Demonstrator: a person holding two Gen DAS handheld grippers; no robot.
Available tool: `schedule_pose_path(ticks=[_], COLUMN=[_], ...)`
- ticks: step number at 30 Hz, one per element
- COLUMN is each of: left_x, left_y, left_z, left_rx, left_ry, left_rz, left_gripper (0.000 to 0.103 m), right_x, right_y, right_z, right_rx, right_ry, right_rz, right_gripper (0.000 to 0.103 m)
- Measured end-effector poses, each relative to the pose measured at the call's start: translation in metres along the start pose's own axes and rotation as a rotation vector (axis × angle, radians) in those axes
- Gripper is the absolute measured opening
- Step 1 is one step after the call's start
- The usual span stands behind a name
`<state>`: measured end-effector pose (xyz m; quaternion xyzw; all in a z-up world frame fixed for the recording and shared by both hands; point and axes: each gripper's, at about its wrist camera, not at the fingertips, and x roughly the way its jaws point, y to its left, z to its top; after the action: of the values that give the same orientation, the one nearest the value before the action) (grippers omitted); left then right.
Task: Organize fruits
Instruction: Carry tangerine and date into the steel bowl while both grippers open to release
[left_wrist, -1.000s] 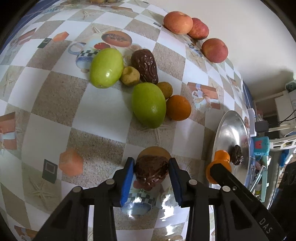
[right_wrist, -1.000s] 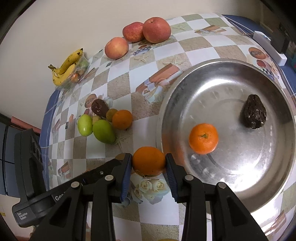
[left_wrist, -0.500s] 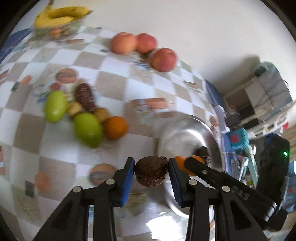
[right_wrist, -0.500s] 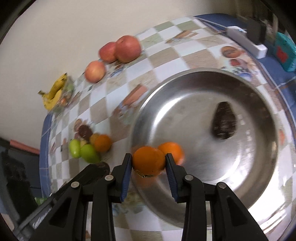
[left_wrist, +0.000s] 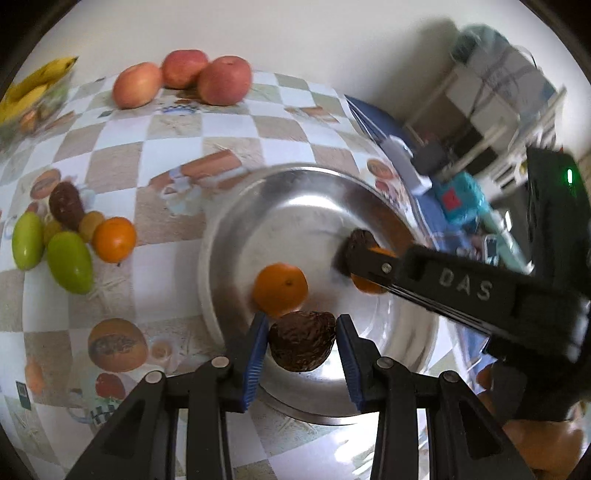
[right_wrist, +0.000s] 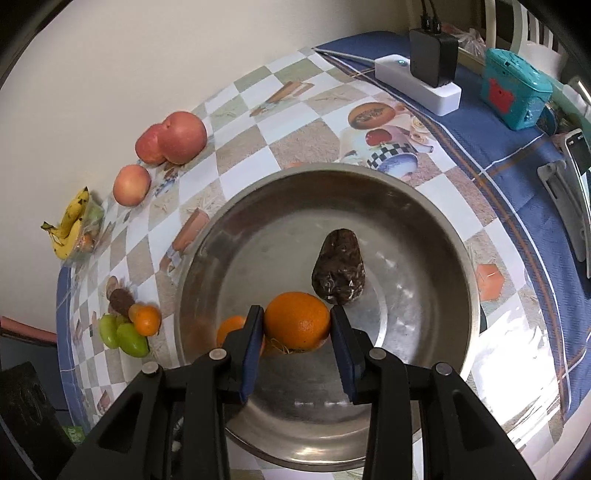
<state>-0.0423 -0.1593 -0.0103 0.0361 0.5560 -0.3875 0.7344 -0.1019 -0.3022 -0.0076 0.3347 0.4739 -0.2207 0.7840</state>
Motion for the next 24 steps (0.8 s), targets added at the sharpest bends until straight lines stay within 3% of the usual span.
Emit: schedule_pose_path(ticks=[10,24], left_x=[0.017,0.020], left_y=[0.000,0.000], left_z=[-0.006,-0.006], left_rx=[0.038,0.066], left_ry=[0.044,0.043], left_rz=[0.055,0.085], left_gripper=[0.040,0.041], right_x=[0.023,0.036], right_y=[-0.003,-0.004], right_z=[-0.006,-0.009], right_rx=[0.009,0.021], right_ry=[0.081,0.112], right_rz=[-0.005,0.006], right_gripper=[0.038,0.038])
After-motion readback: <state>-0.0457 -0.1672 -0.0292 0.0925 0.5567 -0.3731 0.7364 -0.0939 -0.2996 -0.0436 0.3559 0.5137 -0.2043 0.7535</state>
